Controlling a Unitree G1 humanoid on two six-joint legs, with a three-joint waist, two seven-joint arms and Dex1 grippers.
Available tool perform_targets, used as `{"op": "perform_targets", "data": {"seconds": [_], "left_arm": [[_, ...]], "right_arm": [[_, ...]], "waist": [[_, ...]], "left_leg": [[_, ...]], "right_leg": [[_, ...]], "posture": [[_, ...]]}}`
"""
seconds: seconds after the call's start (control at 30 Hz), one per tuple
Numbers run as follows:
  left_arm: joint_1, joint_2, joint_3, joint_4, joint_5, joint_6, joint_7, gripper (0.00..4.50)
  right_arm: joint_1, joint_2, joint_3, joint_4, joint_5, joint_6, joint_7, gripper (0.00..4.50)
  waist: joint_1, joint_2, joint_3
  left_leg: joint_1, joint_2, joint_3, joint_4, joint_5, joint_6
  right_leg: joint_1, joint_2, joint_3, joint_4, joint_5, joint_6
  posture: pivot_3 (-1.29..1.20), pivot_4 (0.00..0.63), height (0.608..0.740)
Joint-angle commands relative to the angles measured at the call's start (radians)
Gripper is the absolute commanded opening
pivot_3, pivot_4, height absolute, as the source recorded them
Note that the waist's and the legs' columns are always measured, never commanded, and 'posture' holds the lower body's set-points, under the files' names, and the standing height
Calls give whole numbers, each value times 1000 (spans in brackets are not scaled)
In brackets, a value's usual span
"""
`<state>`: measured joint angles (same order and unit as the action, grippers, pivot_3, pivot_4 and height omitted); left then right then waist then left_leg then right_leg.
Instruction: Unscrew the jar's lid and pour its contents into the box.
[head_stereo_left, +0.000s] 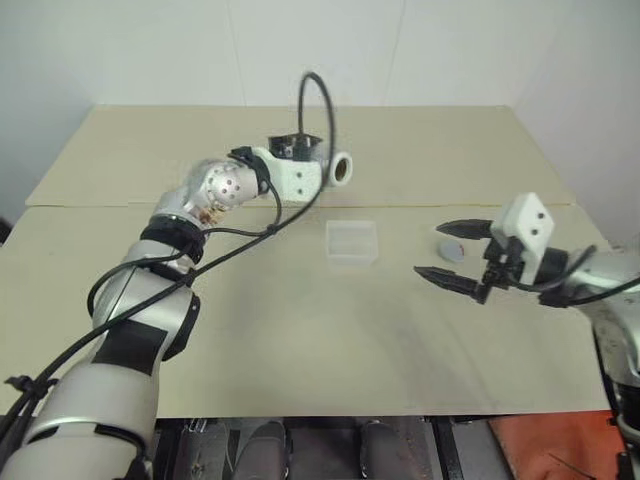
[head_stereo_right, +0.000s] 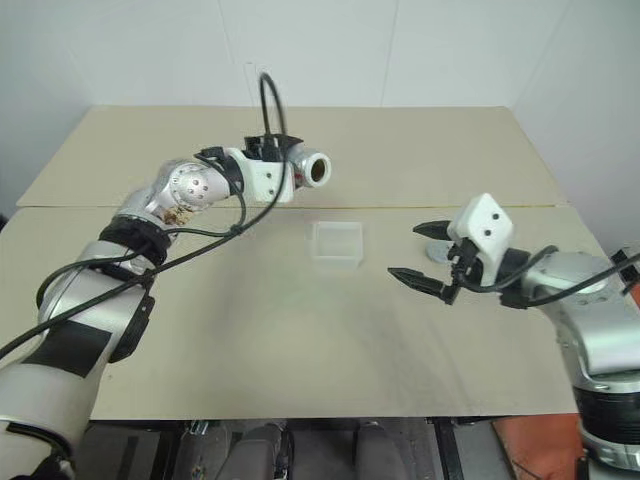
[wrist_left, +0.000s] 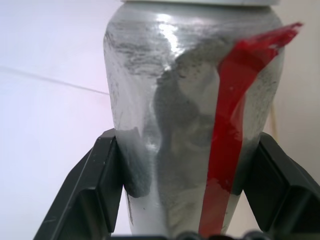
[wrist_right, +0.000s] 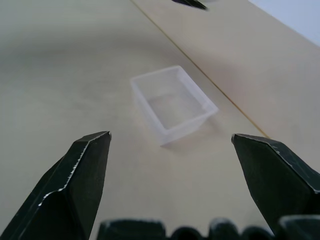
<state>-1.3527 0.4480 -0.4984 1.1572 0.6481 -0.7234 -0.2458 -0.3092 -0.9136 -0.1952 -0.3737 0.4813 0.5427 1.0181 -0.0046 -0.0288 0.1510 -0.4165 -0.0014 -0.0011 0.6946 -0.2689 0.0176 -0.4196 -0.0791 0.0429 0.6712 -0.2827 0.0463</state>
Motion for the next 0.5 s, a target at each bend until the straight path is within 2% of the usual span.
{"op": "perform_targets", "data": {"seconds": [0.03,0.27,0.5], "left_arm": [[-112,-17,-91,23,151,-36,249,2971],[-217,-14,-402,49,511,-77,611,2971],[-236,-88,-571,105,690,92,797,2971]], "right_arm": [[-23,-33,-44,-5,32,-36,47,4487],[-49,-35,-34,2,26,-41,44,4487],[-67,-20,-44,-34,51,-22,22,4487]], "waist": [[5,0,0],[10,-1,0],[20,-1,1]], "left_leg": [[0,0,0,0,0,0],[-1,0,1,0,-1,1],[-1,-1,1,0,0,0]], "right_leg": [[0,0,0,0,0,0],[-1,0,1,0,0,0],[-2,-1,1,0,0,0]], "posture": [[0,150,740],[0,150,740],[0,150,740]]}}
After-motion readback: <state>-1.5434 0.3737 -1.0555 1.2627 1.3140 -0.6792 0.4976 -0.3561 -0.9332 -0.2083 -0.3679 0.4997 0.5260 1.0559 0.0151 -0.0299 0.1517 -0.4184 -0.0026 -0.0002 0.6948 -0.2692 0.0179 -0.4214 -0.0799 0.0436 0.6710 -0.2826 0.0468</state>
